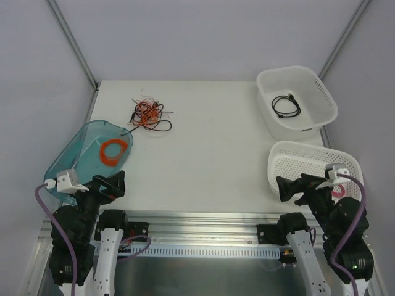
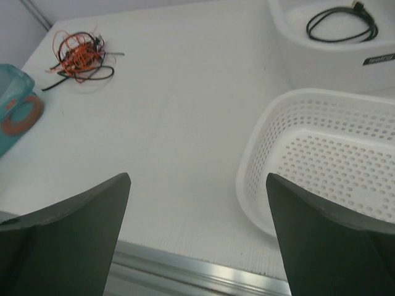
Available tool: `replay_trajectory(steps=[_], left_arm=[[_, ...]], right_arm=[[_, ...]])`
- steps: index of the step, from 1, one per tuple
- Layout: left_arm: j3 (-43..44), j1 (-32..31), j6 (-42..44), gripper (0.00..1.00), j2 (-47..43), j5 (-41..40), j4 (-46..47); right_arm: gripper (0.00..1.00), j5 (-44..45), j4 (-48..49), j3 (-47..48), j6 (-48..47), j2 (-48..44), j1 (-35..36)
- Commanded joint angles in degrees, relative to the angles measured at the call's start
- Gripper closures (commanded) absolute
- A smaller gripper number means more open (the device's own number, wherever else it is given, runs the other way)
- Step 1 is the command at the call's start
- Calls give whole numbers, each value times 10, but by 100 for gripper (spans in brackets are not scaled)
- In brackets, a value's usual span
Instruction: Untangle the cables
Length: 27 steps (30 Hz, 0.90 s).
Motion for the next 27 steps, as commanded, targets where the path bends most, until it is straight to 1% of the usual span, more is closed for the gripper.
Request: replay_trajectory(steps=[1, 4, 6, 7, 8, 10, 11, 13, 14, 16, 17, 18, 19, 20, 21, 22, 23, 25, 26, 27], left_arm=[[-29, 2, -59, 1, 16, 10, 52], [-67, 2, -102, 1, 53, 2, 105], [-85, 2, -131, 1, 102, -1, 131], [-87, 2, -138, 1, 124, 6, 154], [-84, 2, -140, 1, 176, 16, 169], [-73, 2, -132, 1, 236, 52, 197], [-53, 2, -119, 1, 299, 61, 216], [-27, 2, -100, 1, 363, 65, 231], [4, 1, -76, 1, 428, 63, 236], [42, 2, -52, 1, 493, 60, 247], [83, 2, -24, 1, 558, 59, 249], [102, 2, -11, 1, 589, 57, 250], [140, 2, 1, 1, 619, 56, 252], [158, 2, 25, 1, 674, 53, 255], [173, 2, 35, 1, 702, 49, 260], [204, 2, 47, 1, 729, 45, 263], [218, 2, 66, 1, 778, 37, 266], [261, 2, 84, 1, 827, 34, 275], [276, 2, 98, 1, 875, 44, 277], [292, 1, 103, 1, 899, 52, 278]], right_arm=[[3, -38, -15, 2, 11, 77, -4], [3, -45, -25, 3, 5, 101, -3], [3, -50, -22, 0, 7, 111, -3], [3, -59, -18, -2, 6, 113, -3], [3, -61, -16, -3, 5, 119, -3], [3, -60, -16, -2, -2, 126, -3], [3, -60, -18, 1, -3, 132, -3], [3, -61, -20, 4, -5, 143, -3], [3, -65, -18, 4, -4, 145, -3], [3, -96, -13, 2, -23, 146, -3], [3, -101, -11, -2, -26, 146, -3], [3, -97, -10, -5, -20, 142, -3], [3, -85, -10, -6, -15, 138, -4], [3, -84, -10, -12, -16, 135, -3], [3, -84, -10, -14, -17, 133, -4], [3, -89, -8, -17, -18, 130, -2], [3, -93, -5, -22, -19, 128, -1], [3, -109, 1, -27, -18, 125, -1], [3, -113, 2, -30, -18, 125, 0], [3, -117, 4, -34, -18, 122, 0]])
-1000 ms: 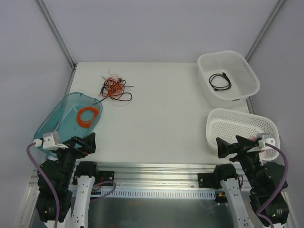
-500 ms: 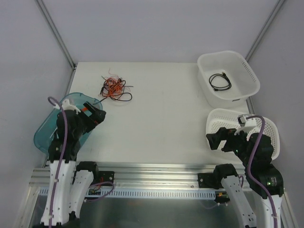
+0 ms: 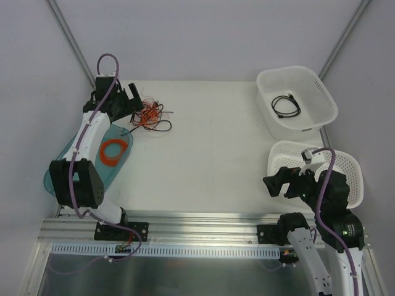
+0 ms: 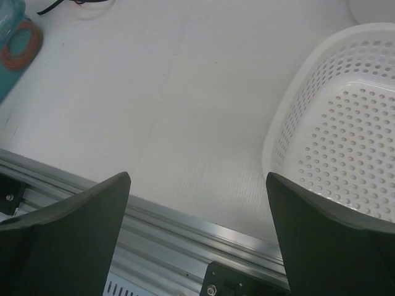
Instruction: Untangle the cables
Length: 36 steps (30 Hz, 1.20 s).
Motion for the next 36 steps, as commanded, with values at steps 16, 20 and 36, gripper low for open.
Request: replay_trajectory(steps=[16, 20, 36], left_arm=[[259, -76, 75, 14, 405, -28, 19], [228, -113, 65, 34, 403, -15, 20], [-132, -350, -183, 100, 135, -53, 52]], right_arm=[[3, -26, 29, -10, -1, -8, 0], [3, -39, 34, -10, 3, -4, 0], [3, -158, 45, -21, 28, 57, 0]])
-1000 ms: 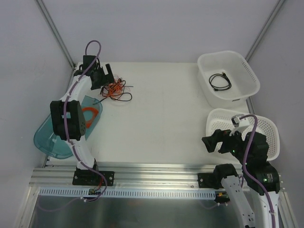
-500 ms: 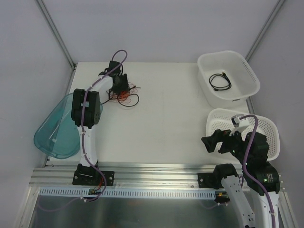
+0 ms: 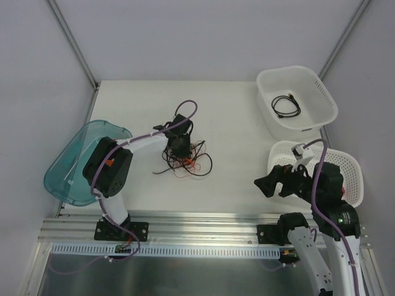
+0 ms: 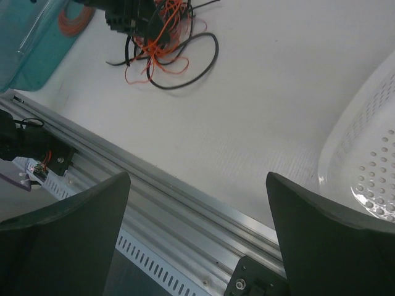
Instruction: Untangle the cables
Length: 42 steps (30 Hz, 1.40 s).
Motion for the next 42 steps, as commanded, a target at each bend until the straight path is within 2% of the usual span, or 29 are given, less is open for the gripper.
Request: replay_trajectory(steps=[1, 3, 4, 8, 11, 12, 14, 15, 18, 19, 22, 26, 30, 32, 38, 42], left_arm=[[-92, -67, -172, 100, -92, -55, 8], [-142, -102, -231, 100, -116, -79, 35], [-156, -137, -292, 100, -133, -103, 40], [-175, -202, -383, 99, -143, -131, 62], [-151, -224, -358, 78, -137, -124, 63], [-151, -226, -349, 61, -149, -124, 62], [-162, -227, -345, 48, -171, -132, 63], [-175, -227, -341, 35, -199, -137, 62], [-200, -227, -299, 13, -253, -148, 61], [-203, -227, -290, 10, -266, -148, 55], [-222, -227, -263, 7, -312, -142, 42], [-242, -227, -241, 8, -363, -145, 12], [-259, -227, -255, 17, -400, -154, 9], [-254, -228, -262, 22, -398, -147, 9], [-188, -241, -251, 28, -335, -145, 10], [-166, -244, -246, 39, -276, -152, 9]], right_arm=[[3, -47, 43, -22, 28, 24, 1], [3, -49, 56, -32, 35, 41, 9], [3, -45, 61, -38, 54, 47, 14], [3, 28, 87, -63, 98, 79, 88], [3, 69, 98, -71, 142, 102, 133], [3, 101, 107, -77, 157, 104, 161], [3, 133, 114, -83, 193, 107, 194], [3, 164, 121, -86, 203, 107, 205], [3, 214, 136, -87, 238, 111, 241], [3, 222, 141, -88, 248, 113, 249], [3, 252, 165, -87, 284, 133, 282], [3, 319, 212, -86, 320, 168, 337], [3, 352, 253, -87, 339, 217, 371], [3, 364, 278, -92, 346, 242, 378], [2, 377, 329, -116, 358, 280, 383], [2, 372, 355, -143, 366, 281, 384]])
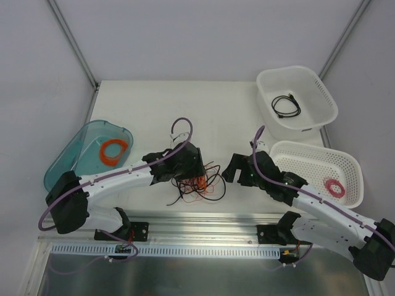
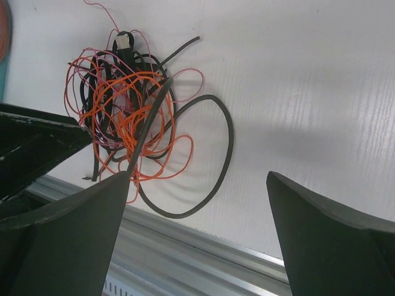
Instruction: Untangle the cables
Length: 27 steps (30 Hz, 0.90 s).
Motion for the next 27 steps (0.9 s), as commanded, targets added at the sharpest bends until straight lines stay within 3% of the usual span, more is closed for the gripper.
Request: replay_trajectory(steps=[1, 10, 15, 20, 24, 27], left_arm=[[26, -7, 7, 41, 33, -18, 0], [59, -27, 7, 69, 91, -38, 0], [55, -39, 10, 100, 66, -64, -5], [45, -42, 24, 100, 15, -76, -15], [47, -42, 38, 100, -22, -86, -24], [58, -42, 57, 100, -47, -92, -31]], right_arm=[[1, 13, 56, -15, 19, 1, 4], [1, 0, 117, -33, 27, 31, 3], [1, -35, 183, -55, 49, 66, 4], [3, -57, 239, -53, 53, 107, 4], [14, -60, 261, -48, 59, 152, 6], [33, -72, 293, -61, 67, 188, 6]])
